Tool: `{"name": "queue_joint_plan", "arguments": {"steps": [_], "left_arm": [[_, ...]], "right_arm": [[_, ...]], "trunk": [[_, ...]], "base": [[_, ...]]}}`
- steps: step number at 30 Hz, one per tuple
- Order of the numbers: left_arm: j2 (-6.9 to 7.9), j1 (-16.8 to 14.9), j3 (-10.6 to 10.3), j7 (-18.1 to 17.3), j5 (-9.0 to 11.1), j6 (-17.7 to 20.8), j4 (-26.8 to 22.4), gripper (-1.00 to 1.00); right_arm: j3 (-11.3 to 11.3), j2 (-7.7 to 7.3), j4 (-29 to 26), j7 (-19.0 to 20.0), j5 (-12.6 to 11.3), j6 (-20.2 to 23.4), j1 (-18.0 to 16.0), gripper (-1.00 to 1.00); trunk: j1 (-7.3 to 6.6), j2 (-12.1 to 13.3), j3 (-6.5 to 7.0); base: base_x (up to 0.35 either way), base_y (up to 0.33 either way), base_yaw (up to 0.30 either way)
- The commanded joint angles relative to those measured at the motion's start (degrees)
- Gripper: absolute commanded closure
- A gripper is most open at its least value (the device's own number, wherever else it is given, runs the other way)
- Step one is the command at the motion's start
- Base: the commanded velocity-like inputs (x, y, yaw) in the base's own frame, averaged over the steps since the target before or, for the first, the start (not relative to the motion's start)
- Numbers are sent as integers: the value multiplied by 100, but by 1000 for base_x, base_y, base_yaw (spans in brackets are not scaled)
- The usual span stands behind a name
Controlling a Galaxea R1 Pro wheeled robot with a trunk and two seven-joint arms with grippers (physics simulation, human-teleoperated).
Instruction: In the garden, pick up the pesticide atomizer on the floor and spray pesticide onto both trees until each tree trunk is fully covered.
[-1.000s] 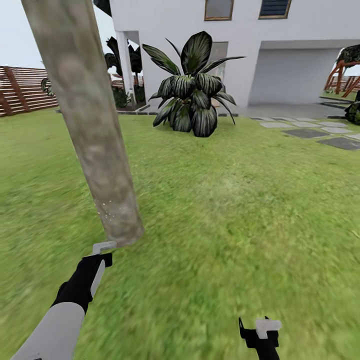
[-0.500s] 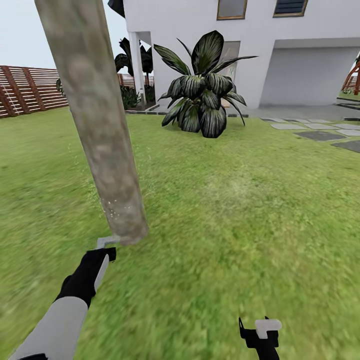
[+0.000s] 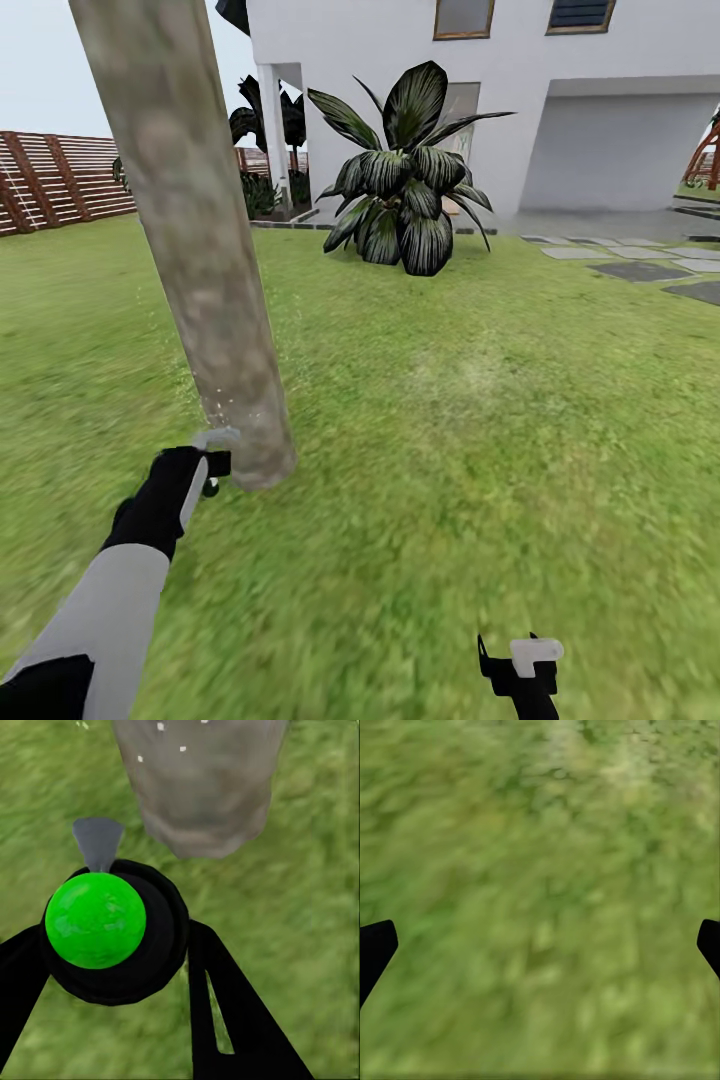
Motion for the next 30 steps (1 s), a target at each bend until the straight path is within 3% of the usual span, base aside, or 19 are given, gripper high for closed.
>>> {"name": "queue_joint_plan", "arguments": {"steps": [1, 3, 6, 8, 10, 11, 13, 17, 23, 30], "left_arm": [[-78, -50, -68, -1, -63, 185, -99, 100], [-107, -104, -123, -1, -60, 517, -290, 100], [-10, -129, -118, -9, -61, 719, -424, 100], [164, -131, -110, -11, -53, 738, -434, 100], [492, -147, -102, -33, -48, 749, -460, 100], [534, -160, -113, -72, -49, 754, -503, 100], [534, -165, -139, -166, -54, 800, -617, 100], [363, -190, -157, -275, -53, 981, -1006, 100], [458, -566, -142, -283, -57, 1173, -967, 100], [334, -577, -149, -292, -49, 1446, -1045, 100]], "right_arm": [[0, 0, 0, 0, 0, 0, 0, -100], [0, 0, 0, 0, 0, 0, 0, -100], [0, 0, 0, 0, 0, 0, 0, -100], [0, -2, 0, 0, 0, 0, 0, -100], [0, -3, 0, 0, 0, 0, 0, -100], [0, -6, 0, 0, 0, 0, 0, -100], [0, -7, 0, 0, 0, 0, 0, -100], [0, -3, 0, 0, 0, 0, 0, -100], [0, -5, 0, 0, 0, 0, 0, -100], [0, -2, 0, 0, 0, 6, 0, -100]], "trunk": [[0, 0, 0], [0, 0, 0], [0, 0, 0], [0, 0, 0], [0, 0, 0], [0, 0, 0], [0, 0, 0], [0, 0, 0], [0, 0, 0], [0, 0, 0]], "base": [[0, 0, 0], [0, 0, 0], [0, 0, 0], [0, 0, 0], [0, 0, 0], [0, 0, 0], [0, 0, 0], [-96, 0, 0], [-7, 0, 0], [0, 0, 0]]}}
